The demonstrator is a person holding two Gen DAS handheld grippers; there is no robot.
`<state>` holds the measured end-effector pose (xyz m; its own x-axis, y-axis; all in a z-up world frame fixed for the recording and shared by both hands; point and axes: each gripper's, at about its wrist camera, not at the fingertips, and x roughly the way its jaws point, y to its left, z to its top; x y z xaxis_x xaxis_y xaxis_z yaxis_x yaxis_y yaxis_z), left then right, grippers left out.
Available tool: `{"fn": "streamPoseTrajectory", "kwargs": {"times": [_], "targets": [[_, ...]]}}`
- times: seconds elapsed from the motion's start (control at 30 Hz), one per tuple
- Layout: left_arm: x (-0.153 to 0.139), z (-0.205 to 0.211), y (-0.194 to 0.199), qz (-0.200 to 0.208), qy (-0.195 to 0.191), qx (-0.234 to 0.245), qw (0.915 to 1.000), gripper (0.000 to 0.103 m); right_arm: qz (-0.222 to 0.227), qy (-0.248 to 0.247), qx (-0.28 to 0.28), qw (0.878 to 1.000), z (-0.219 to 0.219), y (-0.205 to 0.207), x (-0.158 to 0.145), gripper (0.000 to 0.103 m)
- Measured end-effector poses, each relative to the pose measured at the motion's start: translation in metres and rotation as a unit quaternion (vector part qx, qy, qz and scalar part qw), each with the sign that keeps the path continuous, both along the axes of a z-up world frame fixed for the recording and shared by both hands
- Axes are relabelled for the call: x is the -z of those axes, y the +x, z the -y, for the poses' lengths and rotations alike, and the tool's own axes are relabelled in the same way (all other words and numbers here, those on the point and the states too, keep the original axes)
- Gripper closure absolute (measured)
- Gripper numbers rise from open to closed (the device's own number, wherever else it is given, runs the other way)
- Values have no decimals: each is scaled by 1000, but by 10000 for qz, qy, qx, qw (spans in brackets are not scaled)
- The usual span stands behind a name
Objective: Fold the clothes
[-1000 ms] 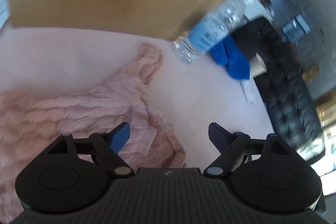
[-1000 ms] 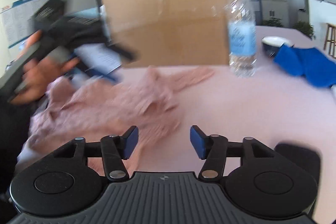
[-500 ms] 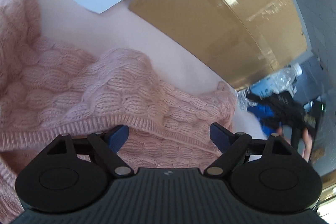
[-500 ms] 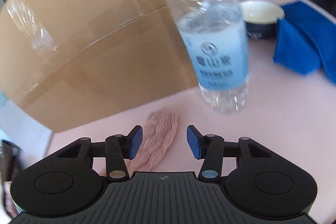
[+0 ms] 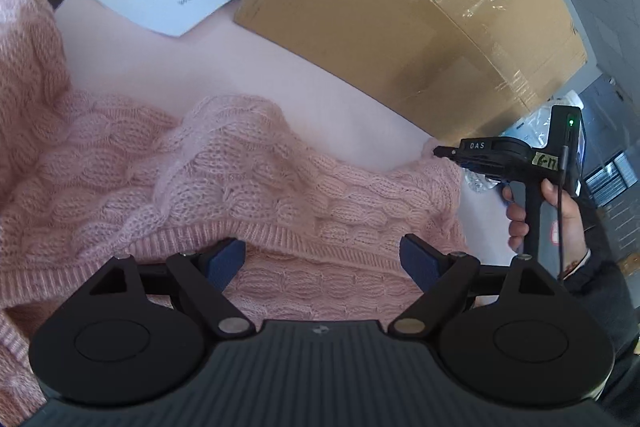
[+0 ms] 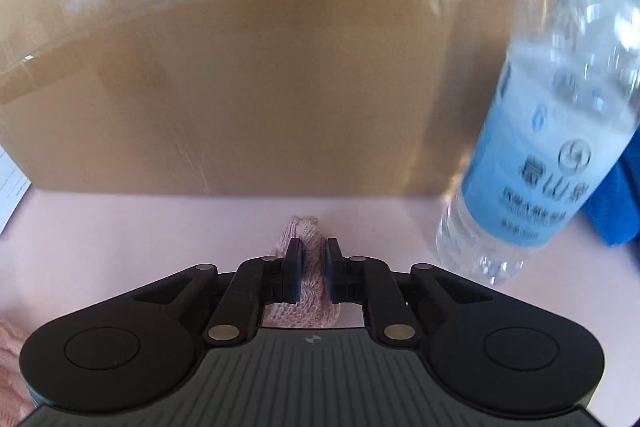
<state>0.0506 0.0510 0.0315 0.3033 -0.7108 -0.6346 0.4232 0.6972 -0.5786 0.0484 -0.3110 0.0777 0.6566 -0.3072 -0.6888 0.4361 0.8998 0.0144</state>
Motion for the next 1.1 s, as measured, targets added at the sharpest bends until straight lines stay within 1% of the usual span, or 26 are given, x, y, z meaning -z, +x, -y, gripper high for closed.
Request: {"fn": "streamPoseTrajectory", "kwargs": {"times": [0.13,0.2,0.37,0.47,0.53,0.57,0.63,0.67,0.77,0.8,0.83,0.9,0.97,1.0,1.07,1.1], "targets": [[0,-1,0,84,51,-53,9999,20,579,-605,-103,9964,-24,2,-38,93],[0,-3,1,80,37,-135,9999,20,790,-738,-124,9941,-29,1,-57,93],[-2,-10,2,74,-44,-269,9996,20,1437,-1368,-379,9794,-57,-11,-108,93],[-4,-10,1,118,-45,-277,9995,20,1731,-1390,-605,9732,-71,-16,-132,93],[-5,-13,2,144,-79,-332,9993,20,1870,-1437,-836,9682,-84,-18,-143,93],[-7,-15,2,160,-114,-382,9991,20,1933,-1378,-973,9665,-93,-20,-149,93],[-10,-21,4,212,-225,-470,9984,20,1949,-1099,-1214,9671,-108,-32,-159,93],[-13,-26,4,265,-293,-530,9978,20,1889,-916,-1368,9681,-118,-44,-165,93],[-24,-43,3,491,-460,-799,9945,20,1712,-771,-1871,9642,-150,-70,-168,93],[-26,-48,3,533,-499,-879,9935,20,1703,-793,-2005,9615,-159,-72,-166,93],[-28,-54,3,538,-561,-961,9923,20,1703,-857,-2239,9558,-177,-77,-163,93],[-29,-63,5,475,-709,-1053,9908,20,1670,-831,-2586,9478,-199,-96,-156,93],[-29,-70,7,407,-842,-1101,9895,20,1626,-678,-2906,9405,-217,-117,-147,93],[-30,-73,7,412,-866,-1130,9890,20,1584,-631,-3059,9367,-210,-122,-126,93],[-33,-78,6,508,-877,-1235,9872,20,1469,-557,-3333,9296,-229,-139,-108,93],[-35,-81,5,560,-886,-1277,9863,20,1339,-494,-3498,9259,-239,-142,-91,93]]}}
